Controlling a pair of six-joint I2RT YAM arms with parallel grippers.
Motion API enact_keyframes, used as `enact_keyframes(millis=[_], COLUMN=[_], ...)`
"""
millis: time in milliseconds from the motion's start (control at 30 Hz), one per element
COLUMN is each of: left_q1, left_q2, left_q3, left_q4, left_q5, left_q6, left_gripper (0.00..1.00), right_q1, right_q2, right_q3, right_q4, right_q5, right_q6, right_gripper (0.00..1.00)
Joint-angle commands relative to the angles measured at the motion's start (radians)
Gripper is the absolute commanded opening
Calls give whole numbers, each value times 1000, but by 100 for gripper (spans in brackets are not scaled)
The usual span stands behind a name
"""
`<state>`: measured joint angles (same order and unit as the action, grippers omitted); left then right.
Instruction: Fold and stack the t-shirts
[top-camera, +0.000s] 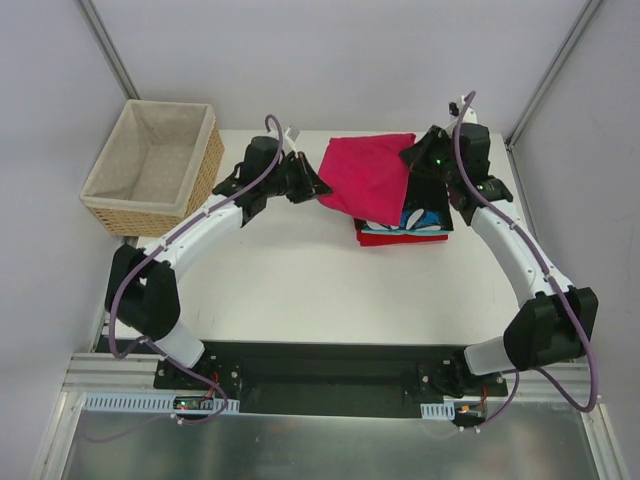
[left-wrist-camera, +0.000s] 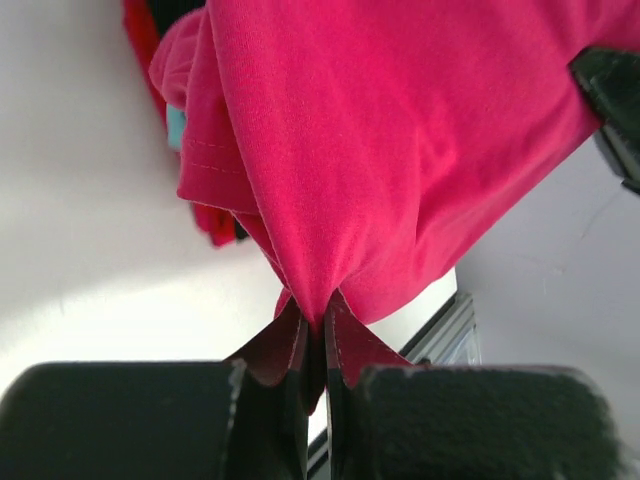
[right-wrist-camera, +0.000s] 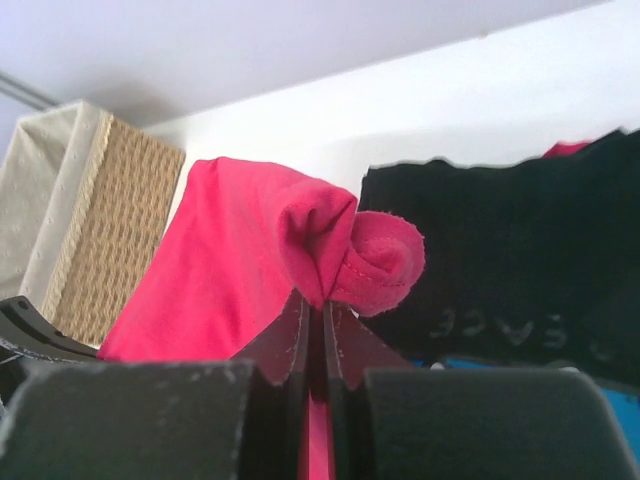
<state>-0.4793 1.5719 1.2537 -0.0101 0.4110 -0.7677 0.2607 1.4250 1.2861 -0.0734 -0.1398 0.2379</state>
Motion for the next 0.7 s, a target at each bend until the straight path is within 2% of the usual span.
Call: enact_keyframes(millis=[0, 500, 667], left_q1=[-7, -8, -18], left_q2=[89, 493, 557], left_q3=[180, 692, 719], left_q4=[22, -14, -16], left_q5=[8, 69, 84], left_q6=[30, 31, 21], left_gripper=[0, 0, 0], right_q1=[-46, -193, -233], right_q2=[9, 219, 288], right_q3=[105, 314, 312], right_q4=[31, 38, 60], right_q5=[-21, -80, -110], right_q6=[11, 41, 43], right_gripper=[0, 1, 0])
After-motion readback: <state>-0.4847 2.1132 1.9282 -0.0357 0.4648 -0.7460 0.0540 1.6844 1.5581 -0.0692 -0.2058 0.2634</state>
